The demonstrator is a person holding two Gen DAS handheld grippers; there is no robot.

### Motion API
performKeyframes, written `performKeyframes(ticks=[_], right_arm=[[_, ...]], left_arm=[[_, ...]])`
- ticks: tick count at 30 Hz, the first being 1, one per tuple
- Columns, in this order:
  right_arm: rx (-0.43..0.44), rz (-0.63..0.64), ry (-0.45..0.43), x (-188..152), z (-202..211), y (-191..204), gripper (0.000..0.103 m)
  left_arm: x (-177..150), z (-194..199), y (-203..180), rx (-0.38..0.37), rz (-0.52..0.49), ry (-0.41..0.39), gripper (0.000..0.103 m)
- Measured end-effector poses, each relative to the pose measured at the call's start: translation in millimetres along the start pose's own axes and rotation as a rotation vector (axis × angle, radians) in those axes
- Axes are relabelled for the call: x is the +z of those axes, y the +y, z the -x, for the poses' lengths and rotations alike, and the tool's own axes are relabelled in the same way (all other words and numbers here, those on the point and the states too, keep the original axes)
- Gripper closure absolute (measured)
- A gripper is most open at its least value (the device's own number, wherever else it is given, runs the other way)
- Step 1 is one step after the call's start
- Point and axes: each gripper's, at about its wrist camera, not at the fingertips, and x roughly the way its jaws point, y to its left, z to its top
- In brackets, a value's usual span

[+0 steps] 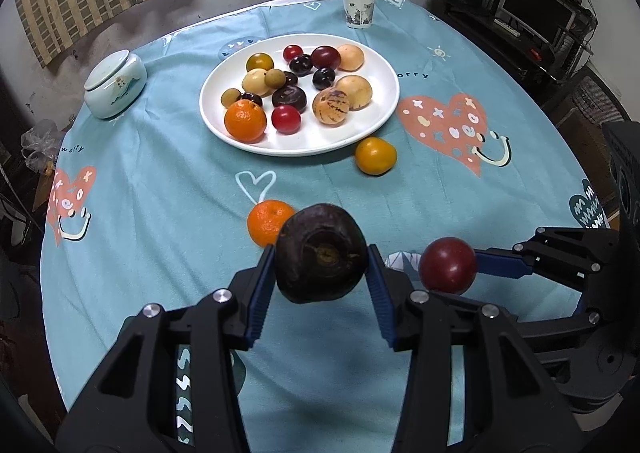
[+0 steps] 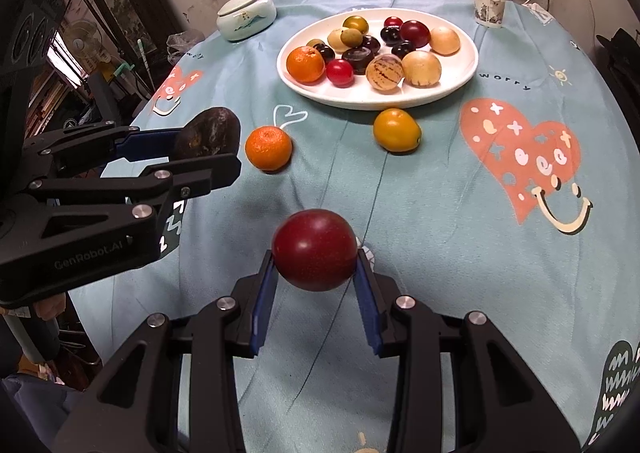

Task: Organize fruits
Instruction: 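Carry the plum and dark brown fruit onto the white plate and open both grippers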

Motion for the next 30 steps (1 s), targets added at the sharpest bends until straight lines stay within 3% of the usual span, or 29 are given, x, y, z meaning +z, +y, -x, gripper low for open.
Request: performKeyframes(ticks=[22, 27, 30], right_arm=[[0.001, -0.011, 0.044, 1.6, -13.9, -8.4, 0.065], [-0.005, 0.004, 0.016, 25.2, -9.8, -17.3, 0.065], [-0.026, 0.019, -0.044, 59.0, -0.2, -27.7, 0.065]], left_arm=[[8.7, -15.5, -0.9, -0.02, -0.008, 0.027, 0.058], [32.2, -17.4, 4.4, -0.026, -0.015, 0.0, 0.058], [59.7, -19.1, 16.1, -0.029, 0.009, -0.037, 0.058]])
